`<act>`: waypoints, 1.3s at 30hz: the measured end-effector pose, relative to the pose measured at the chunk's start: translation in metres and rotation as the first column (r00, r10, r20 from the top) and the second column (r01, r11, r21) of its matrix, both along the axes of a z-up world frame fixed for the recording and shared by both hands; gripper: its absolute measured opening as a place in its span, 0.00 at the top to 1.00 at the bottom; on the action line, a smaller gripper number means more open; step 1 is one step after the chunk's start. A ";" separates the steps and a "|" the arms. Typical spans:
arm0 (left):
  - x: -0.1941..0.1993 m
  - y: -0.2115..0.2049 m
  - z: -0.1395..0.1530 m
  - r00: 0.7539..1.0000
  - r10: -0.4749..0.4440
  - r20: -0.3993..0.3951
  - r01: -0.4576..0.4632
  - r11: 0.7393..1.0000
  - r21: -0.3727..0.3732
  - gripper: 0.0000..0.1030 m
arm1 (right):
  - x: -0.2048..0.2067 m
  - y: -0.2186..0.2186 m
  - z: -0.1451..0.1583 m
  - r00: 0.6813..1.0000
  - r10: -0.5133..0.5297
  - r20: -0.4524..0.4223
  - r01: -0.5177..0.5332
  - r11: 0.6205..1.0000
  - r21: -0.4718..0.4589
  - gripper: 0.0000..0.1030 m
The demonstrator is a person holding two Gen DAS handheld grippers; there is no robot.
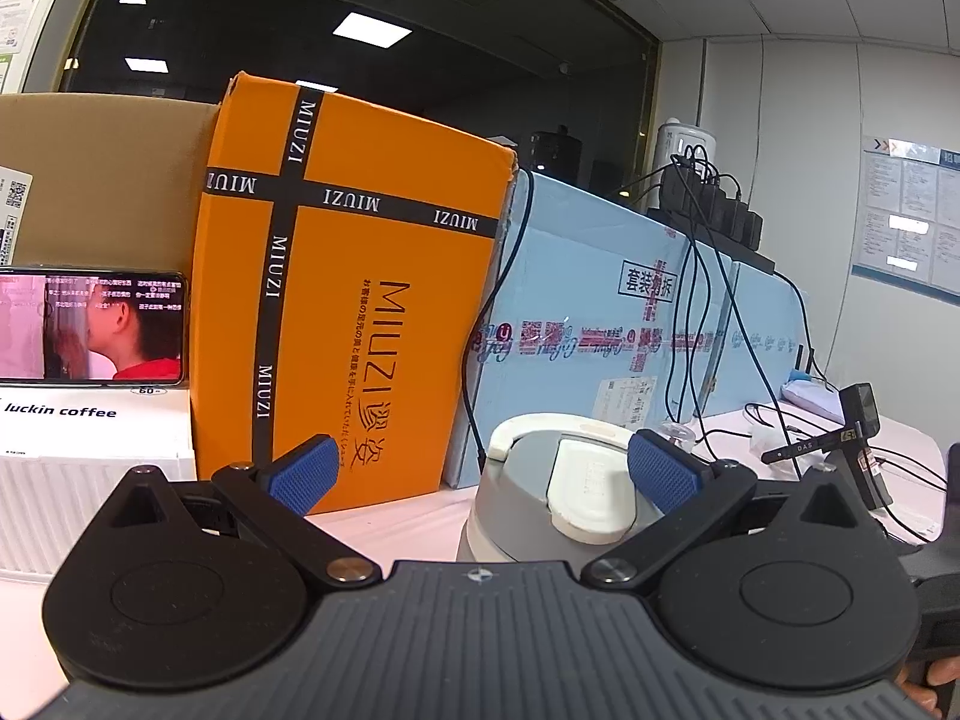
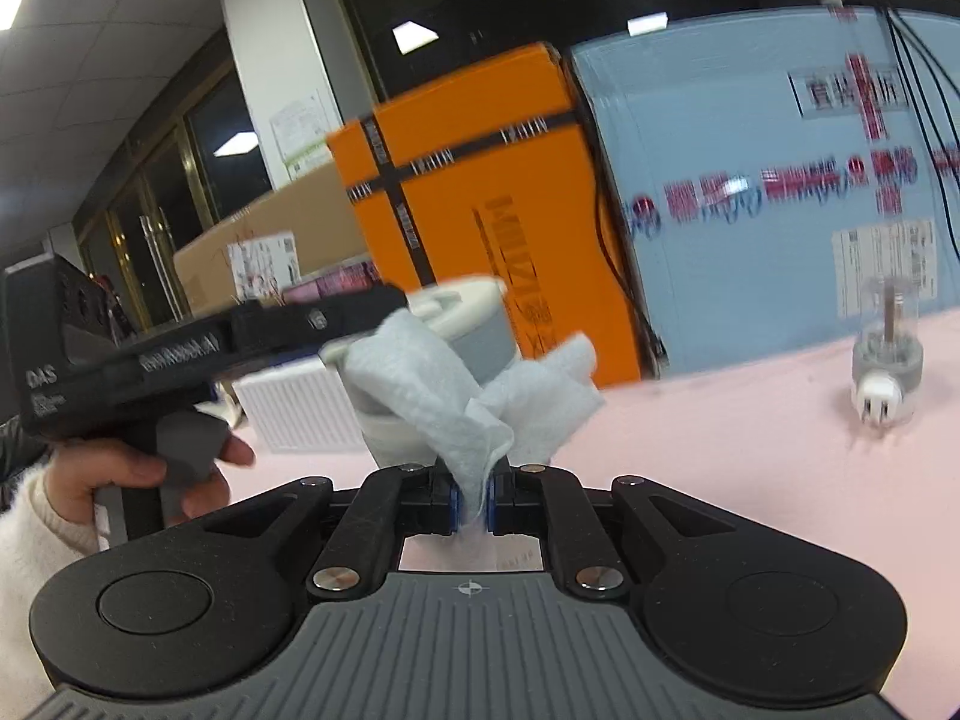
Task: Clean container
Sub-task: 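Wipe around the mug body with the right gripper while the left gripper holds the mug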
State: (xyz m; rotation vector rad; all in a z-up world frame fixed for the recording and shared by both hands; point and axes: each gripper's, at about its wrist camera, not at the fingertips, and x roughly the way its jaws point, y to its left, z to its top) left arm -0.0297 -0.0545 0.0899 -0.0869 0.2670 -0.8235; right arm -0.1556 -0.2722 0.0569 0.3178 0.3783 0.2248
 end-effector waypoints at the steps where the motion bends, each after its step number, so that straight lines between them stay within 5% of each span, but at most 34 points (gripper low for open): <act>1: 0.000 0.000 0.000 1.000 -0.001 0.000 0.001 1.000 0.001 0.00 | 0.001 -0.001 -0.004 1.000 -0.001 -0.023 0.001 1.000 0.001 0.92; 8: 0.000 0.001 0.001 1.000 -0.001 0.000 0.001 1.000 0.001 0.00 | 0.007 0.007 -0.018 0.996 0.012 -0.090 -0.017 0.998 -0.056 0.92; 17: -0.001 -0.001 0.001 1.000 -0.002 -0.004 0.002 1.000 -0.002 0.00 | -0.007 0.009 0.019 0.997 0.039 0.060 -0.034 0.996 -0.078 0.92; 24: -0.001 -0.001 0.001 1.000 0.000 -0.003 0.000 1.000 -0.001 0.00 | 0.000 0.008 0.001 0.998 0.055 -0.009 -0.055 0.997 -0.050 0.92; 31: 0.000 -0.001 0.001 1.000 -0.003 -0.002 0.003 1.000 -0.001 0.00 | 0.016 0.010 -0.033 0.985 0.054 -0.165 -0.059 0.998 -0.031 0.92; 39: 0.001 -0.001 0.000 1.000 -0.003 -0.006 0.003 1.000 -0.004 0.00 | 0.001 0.015 -0.002 0.997 0.067 -0.041 -0.070 0.996 -0.062 0.92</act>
